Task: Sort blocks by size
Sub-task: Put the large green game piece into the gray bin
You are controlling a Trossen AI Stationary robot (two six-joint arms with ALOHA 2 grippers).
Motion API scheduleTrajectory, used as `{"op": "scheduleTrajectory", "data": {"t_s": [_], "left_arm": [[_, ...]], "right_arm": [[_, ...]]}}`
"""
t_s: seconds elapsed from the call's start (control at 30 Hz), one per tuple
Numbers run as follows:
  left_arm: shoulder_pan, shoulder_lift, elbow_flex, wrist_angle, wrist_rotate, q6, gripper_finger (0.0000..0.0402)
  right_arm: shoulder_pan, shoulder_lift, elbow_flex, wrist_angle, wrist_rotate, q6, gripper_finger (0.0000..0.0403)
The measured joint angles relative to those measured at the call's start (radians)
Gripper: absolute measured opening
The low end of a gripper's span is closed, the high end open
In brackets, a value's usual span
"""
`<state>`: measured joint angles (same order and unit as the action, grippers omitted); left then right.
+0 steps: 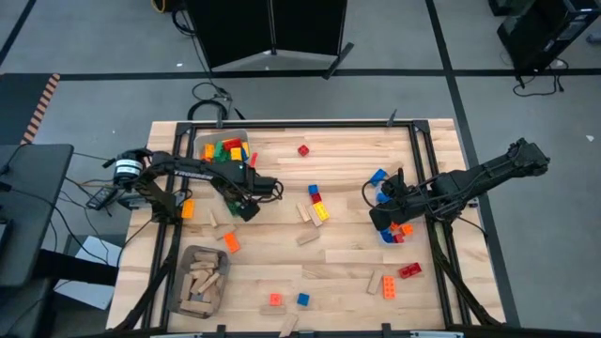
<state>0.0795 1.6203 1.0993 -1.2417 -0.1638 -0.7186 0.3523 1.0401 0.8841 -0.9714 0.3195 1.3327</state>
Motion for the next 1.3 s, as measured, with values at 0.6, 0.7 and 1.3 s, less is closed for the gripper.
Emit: {"op": "scheduleTrajectory", "data": {"t_s": [0.6,0.7,1.3], "left_arm": [[0.018,0.004,-0.029,0.072,0.005,-0.669,0.0337],[0.018,0.003,-0.049,0.074,0.03,-0.67,0.0337],[0.012,0.003,-0.071,0.074,0.076,-0.729,0.0337]], "right_arm": [[0.0,0.0,0.0,0.002,0.002,-0.038,0.027],[0.0,0.0,0.0,0.002,0.002,-0.054,0.0269],[0.0,0.0,0.0,0.005,0.011,-0.167,0.0266]]}}
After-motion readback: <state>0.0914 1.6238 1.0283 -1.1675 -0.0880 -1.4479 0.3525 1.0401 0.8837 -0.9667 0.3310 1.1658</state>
